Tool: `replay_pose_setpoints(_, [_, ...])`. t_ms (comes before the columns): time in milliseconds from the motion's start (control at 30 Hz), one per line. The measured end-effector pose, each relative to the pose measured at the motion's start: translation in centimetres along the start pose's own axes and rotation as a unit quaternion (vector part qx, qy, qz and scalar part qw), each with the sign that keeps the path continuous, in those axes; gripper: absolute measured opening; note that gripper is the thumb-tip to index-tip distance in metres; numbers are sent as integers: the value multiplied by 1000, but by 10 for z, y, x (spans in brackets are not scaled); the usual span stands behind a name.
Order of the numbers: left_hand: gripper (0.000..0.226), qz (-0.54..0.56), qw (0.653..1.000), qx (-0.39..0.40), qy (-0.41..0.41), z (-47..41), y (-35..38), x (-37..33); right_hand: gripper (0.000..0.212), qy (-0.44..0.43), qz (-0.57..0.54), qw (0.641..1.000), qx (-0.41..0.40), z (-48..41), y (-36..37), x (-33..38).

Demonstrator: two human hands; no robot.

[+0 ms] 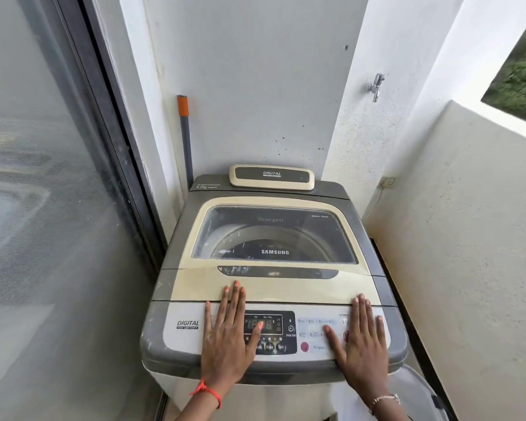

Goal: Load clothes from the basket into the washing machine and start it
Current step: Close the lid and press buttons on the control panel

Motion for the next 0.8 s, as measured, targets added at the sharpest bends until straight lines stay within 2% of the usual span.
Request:
replay_pose_setpoints(367, [72,-7,1000,8,-5,2,0,1,88,-8,11,1000,-7,4,-1,0])
replay_pose_setpoints(800, [72,-17,1000,-18,0,2,3,3,86,-5,1,1000,-4,1,0,-2])
Point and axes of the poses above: each hand's wrist, its own z-axis away from the middle knuckle, its own y-axis out of the palm, x = y × z, the point moved 2 cm from there along -z, towards the middle knuckle, and after that the axes turned 10 degrees about z, right-handed, at the moved point
